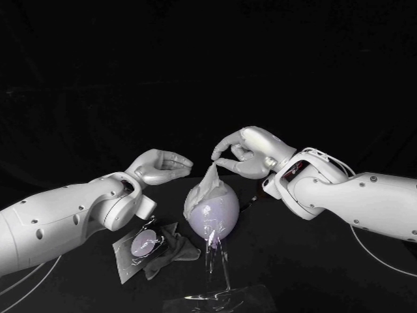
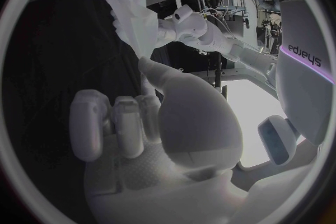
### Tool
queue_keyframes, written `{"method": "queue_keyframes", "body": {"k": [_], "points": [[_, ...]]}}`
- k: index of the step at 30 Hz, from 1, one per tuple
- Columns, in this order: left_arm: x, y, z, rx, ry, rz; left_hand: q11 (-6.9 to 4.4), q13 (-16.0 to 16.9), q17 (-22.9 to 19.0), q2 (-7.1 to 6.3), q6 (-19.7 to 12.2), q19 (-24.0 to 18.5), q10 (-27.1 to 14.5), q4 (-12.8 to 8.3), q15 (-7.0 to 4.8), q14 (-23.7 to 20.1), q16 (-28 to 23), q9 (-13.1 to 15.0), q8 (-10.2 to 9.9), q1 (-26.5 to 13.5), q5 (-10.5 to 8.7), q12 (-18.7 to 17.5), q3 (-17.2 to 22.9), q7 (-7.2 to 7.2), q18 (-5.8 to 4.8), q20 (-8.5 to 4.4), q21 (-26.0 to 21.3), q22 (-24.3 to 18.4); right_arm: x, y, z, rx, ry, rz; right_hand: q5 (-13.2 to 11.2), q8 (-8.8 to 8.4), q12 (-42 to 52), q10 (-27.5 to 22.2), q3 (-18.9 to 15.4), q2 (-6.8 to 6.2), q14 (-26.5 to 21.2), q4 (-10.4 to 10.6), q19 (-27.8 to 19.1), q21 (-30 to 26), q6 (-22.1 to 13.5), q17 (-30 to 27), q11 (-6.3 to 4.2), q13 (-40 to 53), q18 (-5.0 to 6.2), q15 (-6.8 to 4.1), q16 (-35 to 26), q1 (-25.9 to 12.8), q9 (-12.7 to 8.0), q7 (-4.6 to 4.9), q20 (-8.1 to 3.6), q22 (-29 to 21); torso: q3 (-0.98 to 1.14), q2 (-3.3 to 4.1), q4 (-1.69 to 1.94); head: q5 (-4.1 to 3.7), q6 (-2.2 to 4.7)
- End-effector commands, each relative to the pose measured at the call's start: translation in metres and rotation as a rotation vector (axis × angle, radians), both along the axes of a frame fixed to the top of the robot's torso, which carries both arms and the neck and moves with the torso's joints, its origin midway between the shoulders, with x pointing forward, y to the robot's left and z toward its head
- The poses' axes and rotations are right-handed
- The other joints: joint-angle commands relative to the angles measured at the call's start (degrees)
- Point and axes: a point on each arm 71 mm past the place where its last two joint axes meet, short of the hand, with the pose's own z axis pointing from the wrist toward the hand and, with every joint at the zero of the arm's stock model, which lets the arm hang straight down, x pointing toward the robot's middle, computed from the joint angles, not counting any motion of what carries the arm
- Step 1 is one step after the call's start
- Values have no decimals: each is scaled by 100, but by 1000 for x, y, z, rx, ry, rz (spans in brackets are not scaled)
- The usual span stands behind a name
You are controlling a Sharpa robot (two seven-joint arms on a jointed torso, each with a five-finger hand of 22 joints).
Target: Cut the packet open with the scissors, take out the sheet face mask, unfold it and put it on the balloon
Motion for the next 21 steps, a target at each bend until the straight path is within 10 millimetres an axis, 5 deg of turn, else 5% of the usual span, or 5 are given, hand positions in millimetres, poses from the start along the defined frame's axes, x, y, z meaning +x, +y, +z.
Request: {"method": "queue_keyframes", "body": {"k": [1, 6, 11, 14, 21], "points": [[-1, -17, 2, 63, -69, -178, -90, -4, -135, -57, -185, -352, -228, 3, 135, -231, -251, -65, -124, -22, -19, -150, -132, 24, -99, 11, -286, -174, -2, 2, 1, -4, 3, 18, -17, 20, 16, 440, 32, 9, 608, 8, 287, 16, -14, 1505, -22, 1298, -34, -15, 24, -62, 8, 16, -25, 1268, 6, 19, -14, 14, 0], [5, -32, 0, 80, -66, -251, -203, 5, -487, 0, -302, -885, -407, -11, 270, -728, -785, -135, -247, 10, -19, -320, -297, -37, -169, 19, -712, -440, -3, 3, 1, -3, 3, 22, -17, 20, 16, 440, 32, 9, 608, 8, 287, 16, -14, 1505, -22, 1298, -34, -15, 24, -62, 8, 16, -25, 1268, 11, 19, -3, 23, -19], [9, -46, -1, 100, -49, -320, -255, 7, -751, 58, -341, -1231, -433, -21, 243, -1089, -1171, -184, -315, 37, -19, -412, -432, -91, -178, 26, -985, -612, -4, 3, 1, -2, 4, 25, -17, 20, 16, 440, 32, 9, 608, 8, 287, 16, -14, 1505, -22, 1298, -34, -15, 24, -62, 8, 16, -25, 1268, 8, 11, -12, 28, -45], [10, -52, -2, 109, -36, -358, -290, -22, -859, 69, -506, -1290, -809, -42, 209, -1265, -1336, -268, -400, 62, -21, -504, -492, -116, -172, 21, -1047, -654, -4, 3, 1, -1, 4, 26, -17, 25, 11, 437, 35, 8, 608, 6, 289, 21, -17, 1505, -21, 1295, -35, -14, 24, -64, 12, 16, -24, 1270, 7, 10, -11, 30, -45], [11, -49, -4, 118, -12, -384, -326, -37, -949, 147, -531, -1395, -1132, -107, 151, -1378, -1484, -305, -438, 163, -21, -532, -524, -146, -155, 11, -1145, -719, -4, 1, 1, -2, 4, 22, -17, 25, 11, 437, 35, 8, 608, 6, 289, 21, -17, 1505, -21, 1295, -35, -14, 24, -64, 12, 16, -24, 1270, 4, 0, 7, 14, -53]]}}
